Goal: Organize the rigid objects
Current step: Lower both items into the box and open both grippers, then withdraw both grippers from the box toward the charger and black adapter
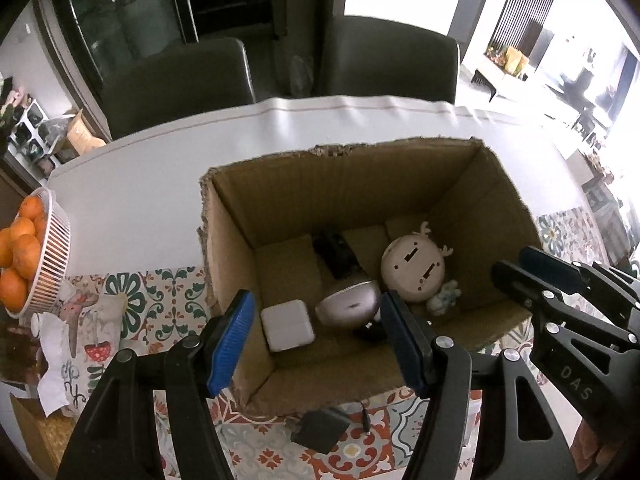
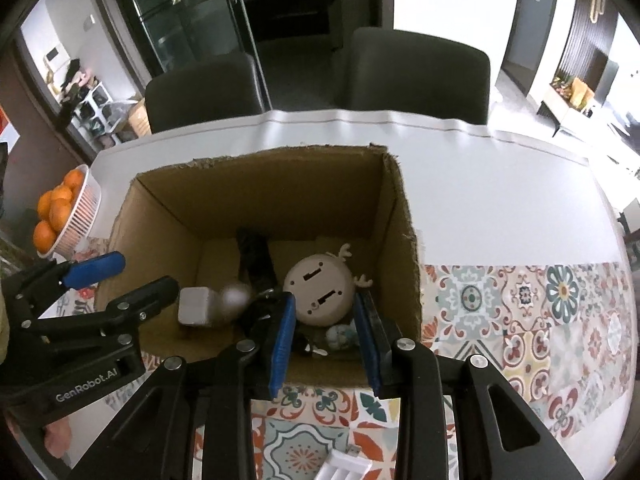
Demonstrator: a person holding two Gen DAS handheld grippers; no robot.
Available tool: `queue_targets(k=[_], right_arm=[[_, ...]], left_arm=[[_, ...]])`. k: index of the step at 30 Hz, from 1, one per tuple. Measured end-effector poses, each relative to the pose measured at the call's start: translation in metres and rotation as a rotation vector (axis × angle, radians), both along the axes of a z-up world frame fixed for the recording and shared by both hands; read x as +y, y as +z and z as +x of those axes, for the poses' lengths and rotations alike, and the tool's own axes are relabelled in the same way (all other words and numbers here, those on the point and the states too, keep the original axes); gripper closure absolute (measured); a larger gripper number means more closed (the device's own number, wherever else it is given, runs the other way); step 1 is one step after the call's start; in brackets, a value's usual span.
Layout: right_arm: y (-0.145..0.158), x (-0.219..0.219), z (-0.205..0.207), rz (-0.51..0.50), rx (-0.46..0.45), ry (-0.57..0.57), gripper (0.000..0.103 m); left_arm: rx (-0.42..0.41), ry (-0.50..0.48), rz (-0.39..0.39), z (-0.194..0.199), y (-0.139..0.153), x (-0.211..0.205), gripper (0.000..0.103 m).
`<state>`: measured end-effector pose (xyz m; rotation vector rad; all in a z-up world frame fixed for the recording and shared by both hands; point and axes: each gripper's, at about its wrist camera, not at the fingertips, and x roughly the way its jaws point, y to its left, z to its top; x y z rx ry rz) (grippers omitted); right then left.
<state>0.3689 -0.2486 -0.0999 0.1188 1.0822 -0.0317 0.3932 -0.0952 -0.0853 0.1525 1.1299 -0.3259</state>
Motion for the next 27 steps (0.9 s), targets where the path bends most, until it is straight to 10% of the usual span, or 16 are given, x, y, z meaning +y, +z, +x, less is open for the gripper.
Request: queue_targets(k=[27], right_arm=[[0.045, 0.017, -0.104, -0.098, -0.235, -0.121, 0.041]], left_arm=[[-0.24, -0.062, 0.034, -0.099, 0.044, 0.025, 0.025]])
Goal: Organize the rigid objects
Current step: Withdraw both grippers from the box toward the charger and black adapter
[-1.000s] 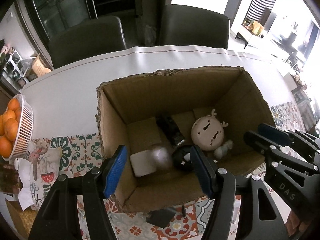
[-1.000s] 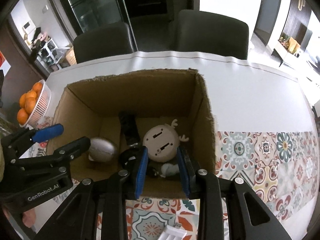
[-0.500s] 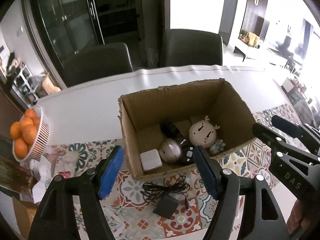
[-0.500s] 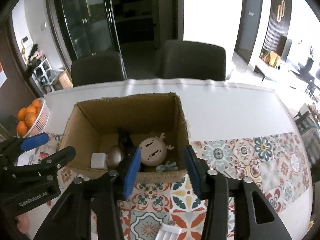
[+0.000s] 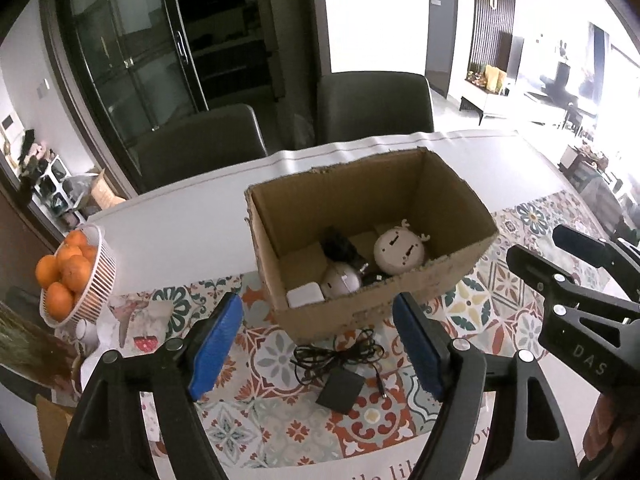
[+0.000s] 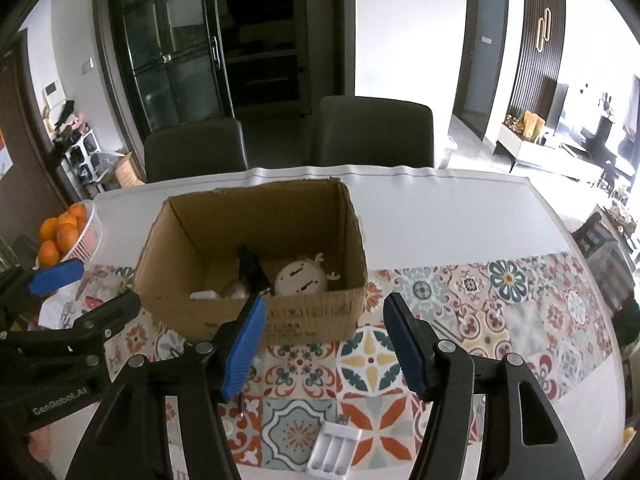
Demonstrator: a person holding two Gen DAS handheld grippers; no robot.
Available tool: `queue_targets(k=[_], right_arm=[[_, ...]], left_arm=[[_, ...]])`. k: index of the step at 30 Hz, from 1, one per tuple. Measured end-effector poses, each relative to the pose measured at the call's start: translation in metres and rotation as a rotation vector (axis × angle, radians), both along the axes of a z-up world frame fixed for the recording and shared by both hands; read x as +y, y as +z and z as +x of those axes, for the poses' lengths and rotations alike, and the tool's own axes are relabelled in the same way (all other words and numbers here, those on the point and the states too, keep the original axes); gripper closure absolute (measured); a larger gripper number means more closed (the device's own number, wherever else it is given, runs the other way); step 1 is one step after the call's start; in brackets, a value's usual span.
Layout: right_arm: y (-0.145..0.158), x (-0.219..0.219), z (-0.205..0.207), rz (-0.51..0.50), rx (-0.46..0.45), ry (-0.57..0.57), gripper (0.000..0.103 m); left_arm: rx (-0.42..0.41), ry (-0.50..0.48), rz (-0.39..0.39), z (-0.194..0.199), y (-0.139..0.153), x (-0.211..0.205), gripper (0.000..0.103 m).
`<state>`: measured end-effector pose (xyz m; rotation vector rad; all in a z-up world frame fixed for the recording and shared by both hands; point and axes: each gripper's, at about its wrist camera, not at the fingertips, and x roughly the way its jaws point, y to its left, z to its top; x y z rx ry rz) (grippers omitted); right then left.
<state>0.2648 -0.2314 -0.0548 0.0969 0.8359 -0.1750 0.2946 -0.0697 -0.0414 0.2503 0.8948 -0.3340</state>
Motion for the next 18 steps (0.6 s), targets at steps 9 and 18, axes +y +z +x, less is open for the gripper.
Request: queue_targets(k=[9, 18], right_arm=[[-0.021, -0.001, -0.023, 0.053, 0.01, -0.057, 0.041], [-0.048, 0.002, -0.044, 0.082, 0.038, -0.089, 0.041]], left_arm=[[0.012, -0.026, 0.022, -0.02, -0.02, 0.003, 0.025], [0.057, -0.07, 0.042, -0.034, -0.048, 0.003, 0.025]])
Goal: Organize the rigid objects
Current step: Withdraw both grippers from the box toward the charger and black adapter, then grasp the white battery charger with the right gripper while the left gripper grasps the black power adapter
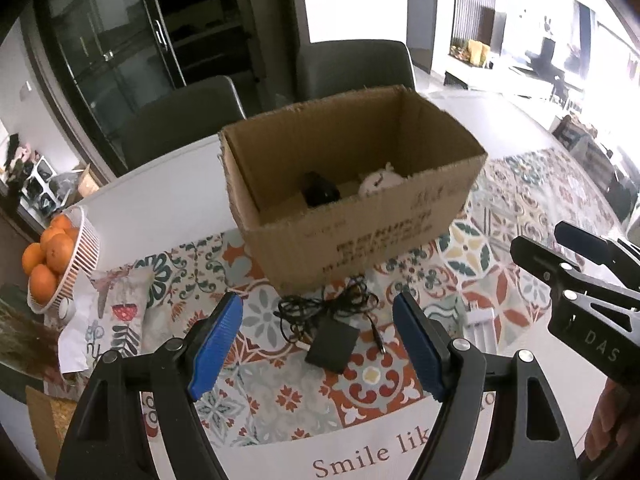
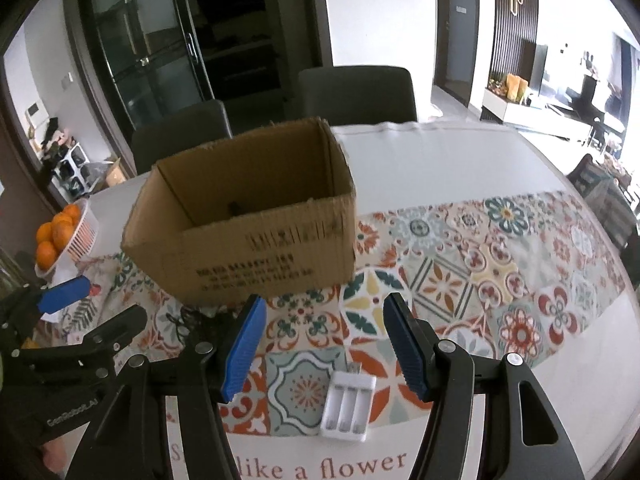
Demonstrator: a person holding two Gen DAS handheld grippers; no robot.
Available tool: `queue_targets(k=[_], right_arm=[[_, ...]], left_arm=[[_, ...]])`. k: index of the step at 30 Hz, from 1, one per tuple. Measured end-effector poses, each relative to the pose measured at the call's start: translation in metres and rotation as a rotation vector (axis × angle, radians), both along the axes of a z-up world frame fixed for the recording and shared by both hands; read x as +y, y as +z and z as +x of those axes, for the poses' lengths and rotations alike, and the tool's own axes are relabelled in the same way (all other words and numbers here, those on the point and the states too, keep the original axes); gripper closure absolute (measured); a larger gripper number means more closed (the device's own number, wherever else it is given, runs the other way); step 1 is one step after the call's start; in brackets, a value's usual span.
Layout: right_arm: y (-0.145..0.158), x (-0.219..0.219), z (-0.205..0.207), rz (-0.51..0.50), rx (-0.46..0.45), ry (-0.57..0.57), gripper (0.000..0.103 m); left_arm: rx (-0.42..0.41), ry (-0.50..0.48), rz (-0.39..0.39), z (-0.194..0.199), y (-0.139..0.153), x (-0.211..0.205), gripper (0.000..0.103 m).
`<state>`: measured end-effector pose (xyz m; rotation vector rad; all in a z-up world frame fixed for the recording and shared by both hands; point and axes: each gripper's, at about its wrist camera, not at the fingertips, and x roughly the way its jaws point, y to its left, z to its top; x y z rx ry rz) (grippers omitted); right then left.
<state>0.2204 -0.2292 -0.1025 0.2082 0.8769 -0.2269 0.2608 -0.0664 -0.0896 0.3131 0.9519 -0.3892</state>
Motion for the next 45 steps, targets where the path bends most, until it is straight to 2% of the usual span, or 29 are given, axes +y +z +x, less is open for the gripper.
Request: queue_targets(k=[7, 22, 24, 27, 38, 45], right_arm=[[-0.019, -0.001, -0.011, 0.004, 0.027, -0.019, 0.041], [-0.069, 0.002, -0.017, 0.078, 0.137, -0.058, 0.04], [-0.076, 0.004, -0.018, 0.086, 0.153, -0.072, 0.033], [-0.083, 0.009, -0.017, 0.08, 0.174, -0.093, 0.031], [-0.112, 0.007, -0.016, 0.067, 0.229, -0.159, 0.029], [-0.129, 0.0, -0.015, 0.076, 0.242, -0.185, 0.029]], left_arm=[[0.045, -0.017, 0.002, -0.006, -0.021, -0.005, 0.026], [0.11, -0.076, 0.037, -0.011, -0.067, 0.0, 0.025], [0.125, -0.085, 0.038, -0.009, -0.075, 0.003, 0.026], [0.15, -0.087, 0.037, -0.004, -0.085, 0.006, 0.026], [0.147, -0.14, 0.119, 0.007, -0.111, -0.003, 0.026], [0.175, -0.136, 0.122, 0.016, -0.127, -0.011, 0.026]])
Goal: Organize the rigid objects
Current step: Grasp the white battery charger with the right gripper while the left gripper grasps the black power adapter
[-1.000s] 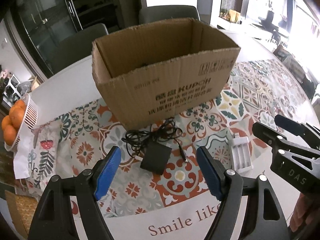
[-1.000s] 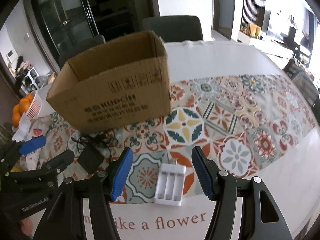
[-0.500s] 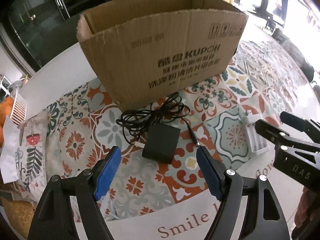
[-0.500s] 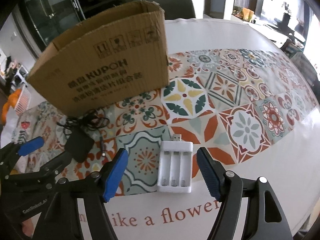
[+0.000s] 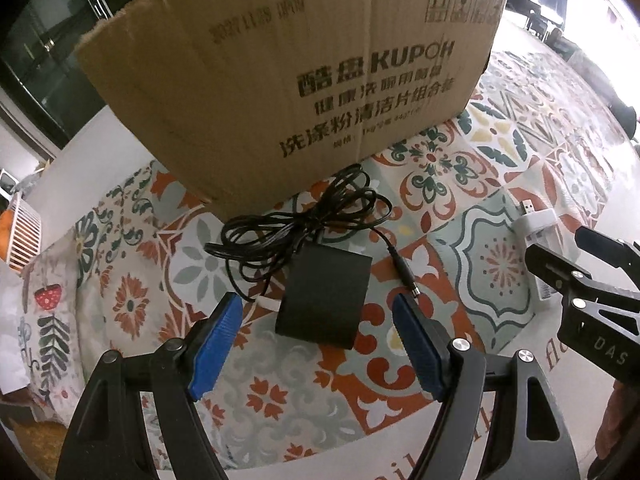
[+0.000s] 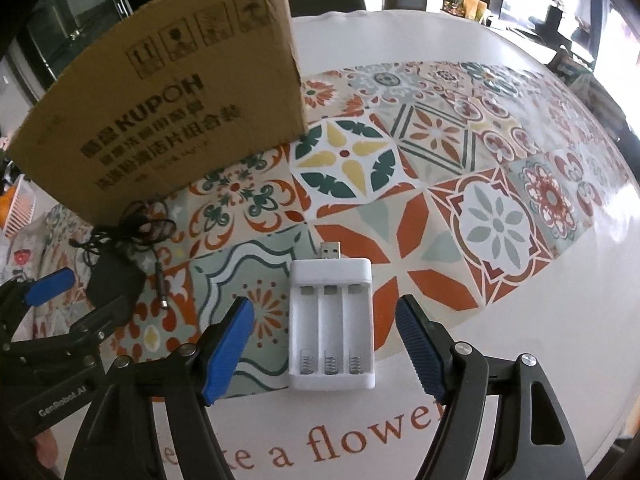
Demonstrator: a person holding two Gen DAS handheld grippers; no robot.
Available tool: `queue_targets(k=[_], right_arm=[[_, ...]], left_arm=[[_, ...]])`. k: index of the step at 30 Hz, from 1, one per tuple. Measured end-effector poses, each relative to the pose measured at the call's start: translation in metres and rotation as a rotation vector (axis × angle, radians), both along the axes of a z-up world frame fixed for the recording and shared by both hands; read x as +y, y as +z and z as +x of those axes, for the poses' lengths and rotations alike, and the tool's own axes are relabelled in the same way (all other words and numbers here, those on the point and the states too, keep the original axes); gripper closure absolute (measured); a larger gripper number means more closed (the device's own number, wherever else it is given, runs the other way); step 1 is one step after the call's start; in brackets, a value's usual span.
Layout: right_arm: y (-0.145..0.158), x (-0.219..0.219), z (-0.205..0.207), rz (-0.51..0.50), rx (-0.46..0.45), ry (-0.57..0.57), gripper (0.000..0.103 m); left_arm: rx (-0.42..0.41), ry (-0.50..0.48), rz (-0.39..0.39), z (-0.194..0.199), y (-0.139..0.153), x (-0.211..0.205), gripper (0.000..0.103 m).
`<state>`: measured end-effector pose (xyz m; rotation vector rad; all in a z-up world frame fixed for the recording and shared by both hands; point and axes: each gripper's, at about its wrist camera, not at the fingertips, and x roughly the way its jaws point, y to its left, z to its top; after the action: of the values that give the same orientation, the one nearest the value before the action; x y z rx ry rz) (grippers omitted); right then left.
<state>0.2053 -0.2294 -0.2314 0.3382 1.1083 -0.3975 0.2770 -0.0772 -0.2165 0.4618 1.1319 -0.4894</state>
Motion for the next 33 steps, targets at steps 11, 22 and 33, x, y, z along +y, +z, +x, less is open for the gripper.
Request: queue_targets(k=[11, 22, 33], right_arm=[[-0.021, -0.007, 0.009, -0.011, 0.042, 0.003, 0.029], [-0.02, 0.011, 0.018, -0.05, 0.029, 0.058, 0.053], [-0.014, 0.008, 0.012, 0.022, -0.002, 0.096, 0.053]], left_arm=[[0.03, 0.005, 0.017, 0.019, -0.02, -0.007, 0.026], [0.046, 0.04, -0.043, 0.031, -0.023, -0.006, 0.041], [0.078, 0.119, -0.103, 0.011, -0.016, 0.003, 0.041]])
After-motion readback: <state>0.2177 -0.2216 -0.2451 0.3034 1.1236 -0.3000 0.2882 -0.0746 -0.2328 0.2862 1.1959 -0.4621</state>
